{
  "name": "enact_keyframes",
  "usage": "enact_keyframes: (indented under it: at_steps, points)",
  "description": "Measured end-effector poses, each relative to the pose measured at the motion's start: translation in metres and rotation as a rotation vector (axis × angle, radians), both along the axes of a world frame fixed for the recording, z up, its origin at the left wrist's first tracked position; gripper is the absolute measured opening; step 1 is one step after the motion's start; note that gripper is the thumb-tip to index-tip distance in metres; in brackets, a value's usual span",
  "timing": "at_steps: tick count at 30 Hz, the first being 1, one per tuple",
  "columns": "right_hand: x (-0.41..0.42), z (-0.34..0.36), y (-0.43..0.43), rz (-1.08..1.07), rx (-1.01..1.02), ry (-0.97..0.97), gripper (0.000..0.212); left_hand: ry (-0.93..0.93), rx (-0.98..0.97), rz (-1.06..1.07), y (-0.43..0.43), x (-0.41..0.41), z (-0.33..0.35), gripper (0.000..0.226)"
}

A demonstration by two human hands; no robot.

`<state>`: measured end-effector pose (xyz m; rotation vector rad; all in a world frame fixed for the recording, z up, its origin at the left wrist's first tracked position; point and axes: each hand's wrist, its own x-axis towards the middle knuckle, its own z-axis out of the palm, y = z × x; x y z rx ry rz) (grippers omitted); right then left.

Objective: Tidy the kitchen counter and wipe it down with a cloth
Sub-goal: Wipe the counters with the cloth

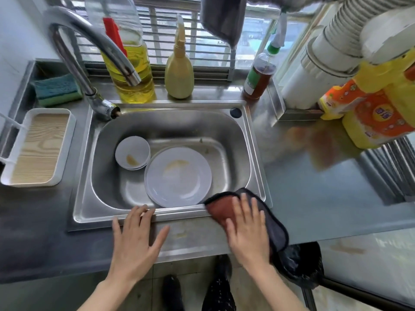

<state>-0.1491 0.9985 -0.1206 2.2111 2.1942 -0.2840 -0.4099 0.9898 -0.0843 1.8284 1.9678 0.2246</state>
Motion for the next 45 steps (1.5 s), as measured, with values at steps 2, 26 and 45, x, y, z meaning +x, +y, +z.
enact_keyframes:
  at_steps: [2,26,45]
  points:
    - [0.033,0.001,0.012,-0.086,-0.044,0.003,0.06,-0.041,0.028,0.004,0.009,0.017,0.0,0.07]
    - [0.058,0.001,0.316,0.258,-0.023,0.162,0.05,0.234,-0.084,0.353,0.077,0.13,-0.03,0.033]
    - [0.059,0.004,0.275,0.233,-0.035,0.168,0.064,0.269,-0.043,0.364,0.075,0.13,-0.036,0.037]
